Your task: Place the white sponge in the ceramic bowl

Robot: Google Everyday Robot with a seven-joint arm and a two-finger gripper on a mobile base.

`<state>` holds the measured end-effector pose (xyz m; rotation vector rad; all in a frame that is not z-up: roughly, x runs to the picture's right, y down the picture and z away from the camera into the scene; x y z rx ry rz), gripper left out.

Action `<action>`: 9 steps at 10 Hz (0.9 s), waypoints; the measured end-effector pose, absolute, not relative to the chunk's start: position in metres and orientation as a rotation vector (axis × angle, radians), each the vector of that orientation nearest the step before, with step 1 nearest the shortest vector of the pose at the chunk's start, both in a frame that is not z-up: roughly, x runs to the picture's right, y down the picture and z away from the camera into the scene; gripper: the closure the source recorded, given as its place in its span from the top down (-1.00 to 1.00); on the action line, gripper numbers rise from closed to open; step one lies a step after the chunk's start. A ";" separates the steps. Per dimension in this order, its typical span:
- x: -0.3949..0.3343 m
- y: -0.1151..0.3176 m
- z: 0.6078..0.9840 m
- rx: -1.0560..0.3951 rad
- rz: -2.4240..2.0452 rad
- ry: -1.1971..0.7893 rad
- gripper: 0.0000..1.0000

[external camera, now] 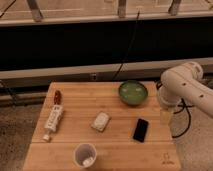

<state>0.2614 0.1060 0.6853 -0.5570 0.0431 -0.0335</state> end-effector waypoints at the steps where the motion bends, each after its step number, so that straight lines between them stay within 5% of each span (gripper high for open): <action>1: 0.240 0.104 0.687 -0.550 -0.076 0.040 0.60; 9: 0.179 0.108 0.701 -0.523 -0.278 0.025 0.60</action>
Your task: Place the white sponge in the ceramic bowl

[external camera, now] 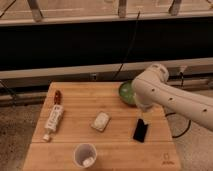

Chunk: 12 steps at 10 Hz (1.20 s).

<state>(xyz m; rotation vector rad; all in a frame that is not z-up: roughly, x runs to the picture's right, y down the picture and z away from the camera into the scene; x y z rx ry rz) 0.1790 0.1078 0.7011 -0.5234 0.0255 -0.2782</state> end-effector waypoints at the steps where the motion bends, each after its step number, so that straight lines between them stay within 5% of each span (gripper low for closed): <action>1: 0.175 0.109 0.703 -0.522 -0.300 0.022 0.60; 12: 0.111 0.127 0.735 -0.523 -0.531 -0.102 0.60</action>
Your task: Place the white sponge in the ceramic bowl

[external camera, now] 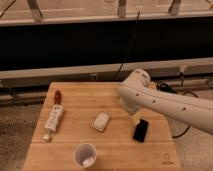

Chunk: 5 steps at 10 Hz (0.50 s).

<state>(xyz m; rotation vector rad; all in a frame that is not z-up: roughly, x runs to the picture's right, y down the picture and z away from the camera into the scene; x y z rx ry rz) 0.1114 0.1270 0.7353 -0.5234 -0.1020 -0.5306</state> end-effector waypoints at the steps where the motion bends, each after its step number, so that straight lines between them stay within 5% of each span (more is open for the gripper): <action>1: 0.104 0.129 0.739 -0.523 -0.552 -0.115 0.60; 5: 0.089 0.134 0.750 -0.522 -0.639 -0.154 0.60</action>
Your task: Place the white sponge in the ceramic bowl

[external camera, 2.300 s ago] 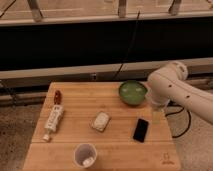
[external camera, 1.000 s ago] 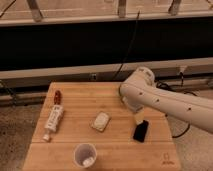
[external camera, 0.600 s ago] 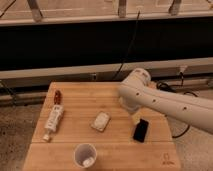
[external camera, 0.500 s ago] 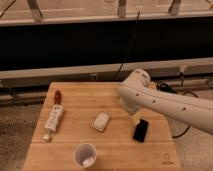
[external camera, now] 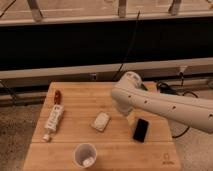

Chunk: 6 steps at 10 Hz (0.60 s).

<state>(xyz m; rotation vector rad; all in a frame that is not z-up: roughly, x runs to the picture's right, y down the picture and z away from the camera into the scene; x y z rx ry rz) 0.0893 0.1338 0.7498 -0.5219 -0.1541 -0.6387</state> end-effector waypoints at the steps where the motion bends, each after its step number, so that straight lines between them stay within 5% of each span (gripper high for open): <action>1: 0.086 0.134 0.752 -0.521 -0.655 -0.164 0.60; 6: 0.076 0.139 0.765 -0.516 -0.762 -0.207 0.60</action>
